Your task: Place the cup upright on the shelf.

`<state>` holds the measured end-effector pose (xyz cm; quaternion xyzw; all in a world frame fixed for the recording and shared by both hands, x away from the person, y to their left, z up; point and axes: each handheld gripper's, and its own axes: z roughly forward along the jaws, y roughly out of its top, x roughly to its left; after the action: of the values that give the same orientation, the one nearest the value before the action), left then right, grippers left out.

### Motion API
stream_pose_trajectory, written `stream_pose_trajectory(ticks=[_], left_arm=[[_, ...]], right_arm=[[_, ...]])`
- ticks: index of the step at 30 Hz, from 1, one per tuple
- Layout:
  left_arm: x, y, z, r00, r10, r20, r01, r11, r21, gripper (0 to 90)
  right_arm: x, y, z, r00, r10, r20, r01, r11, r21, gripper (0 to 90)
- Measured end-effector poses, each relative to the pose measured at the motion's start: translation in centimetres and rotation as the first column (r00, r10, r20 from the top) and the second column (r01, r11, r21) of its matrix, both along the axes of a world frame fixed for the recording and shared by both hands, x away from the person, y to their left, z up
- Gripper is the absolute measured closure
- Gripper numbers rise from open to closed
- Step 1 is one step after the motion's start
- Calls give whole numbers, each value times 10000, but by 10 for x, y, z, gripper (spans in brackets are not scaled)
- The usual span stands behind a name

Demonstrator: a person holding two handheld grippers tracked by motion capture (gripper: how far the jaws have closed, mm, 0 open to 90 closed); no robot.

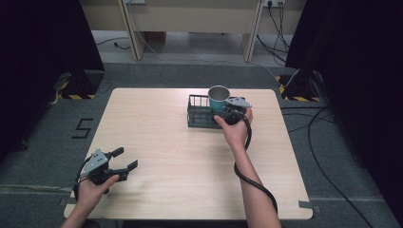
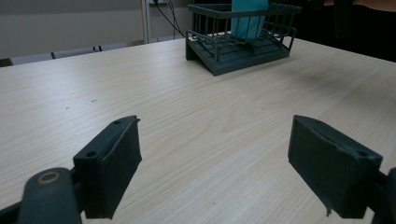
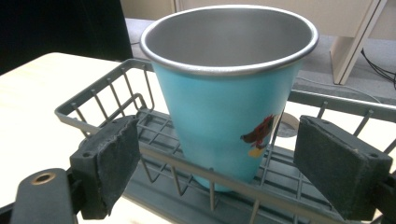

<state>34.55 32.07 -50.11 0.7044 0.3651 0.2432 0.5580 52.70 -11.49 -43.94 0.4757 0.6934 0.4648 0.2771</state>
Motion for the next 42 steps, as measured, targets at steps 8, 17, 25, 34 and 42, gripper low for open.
stream_pose_trajectory(ticks=[8,17,25,34,42], left_arm=[[0,0,0,10000,-2,-24,2,10000,23,163],[0,-1,0,10000,-8,-13,8,10000,58,163],[0,-1,-1,10000,-5,-25,5,10000,52,163],[0,-1,-1,10000,-2,-29,2,10000,67,163],[0,-1,-1,10000,4,-27,-4,10000,76,163]], right_arm=[[-13,-4,5,9998,151,129,-152,9999,45,153],[-27,-9,5,9996,212,184,-214,9997,98,154],[-36,-14,6,9992,318,236,-320,9995,82,154],[-50,-22,12,9987,389,344,-393,9991,128,155],[-64,-29,15,9984,422,376,-426,9990,121,155]])
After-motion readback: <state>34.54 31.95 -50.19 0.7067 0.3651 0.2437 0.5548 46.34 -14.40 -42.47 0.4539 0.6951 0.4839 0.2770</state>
